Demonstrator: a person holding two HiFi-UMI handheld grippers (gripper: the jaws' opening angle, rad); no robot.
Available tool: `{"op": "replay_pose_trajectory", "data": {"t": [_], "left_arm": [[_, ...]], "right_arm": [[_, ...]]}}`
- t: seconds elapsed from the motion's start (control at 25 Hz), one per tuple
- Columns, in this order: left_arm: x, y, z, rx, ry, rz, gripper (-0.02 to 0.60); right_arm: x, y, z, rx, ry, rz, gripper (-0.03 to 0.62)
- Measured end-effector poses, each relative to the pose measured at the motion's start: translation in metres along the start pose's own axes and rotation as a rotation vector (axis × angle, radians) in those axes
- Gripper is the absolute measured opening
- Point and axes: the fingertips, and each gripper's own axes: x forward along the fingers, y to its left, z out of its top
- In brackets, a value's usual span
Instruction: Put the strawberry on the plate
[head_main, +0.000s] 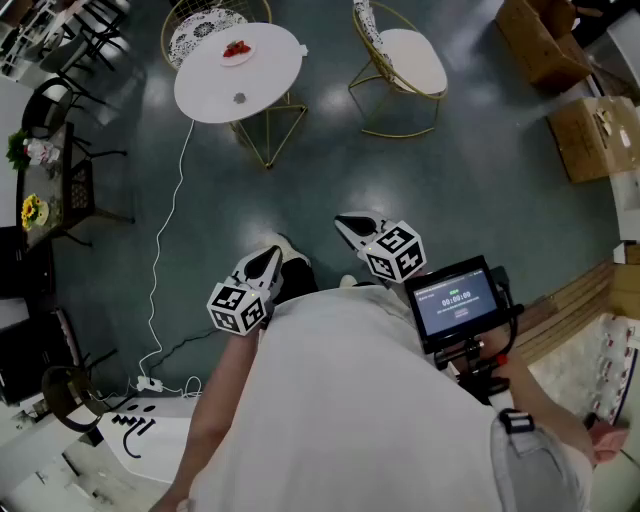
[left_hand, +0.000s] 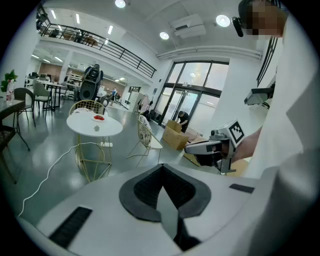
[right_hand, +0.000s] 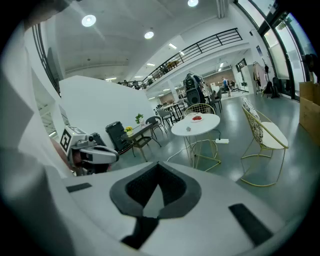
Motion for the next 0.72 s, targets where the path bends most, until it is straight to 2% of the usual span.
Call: {"op": "replay_pose_trajectory", "data": {"t": [0.2,0.36,0.52,0.72], "left_arm": [[-0.006,-0.029,-0.021,0.004,0.018,-0.007,0.003],[-0.029,-0.062,-0.034,0.018,0.012,-0.019,0.003],[-0.044,-0.068,-0.053,0.012,0.029,-0.033,0.003],[-0.069,-0.060,-0.053,0.013,0.013,-0.026,0.003]], "right_arm": [[-0.022,0.012,-0.027,0.001,0.009,0.021,0.005],[-0.050,0.042,-0.031,-0.008,-0.061,0.035,0.005],[-0.053,0.059,-0.037,0.001,-0.081,0.020,0.005],[-0.045,0.075,-0.035,-0.001,-0.095,-0.017,0.005]]}}
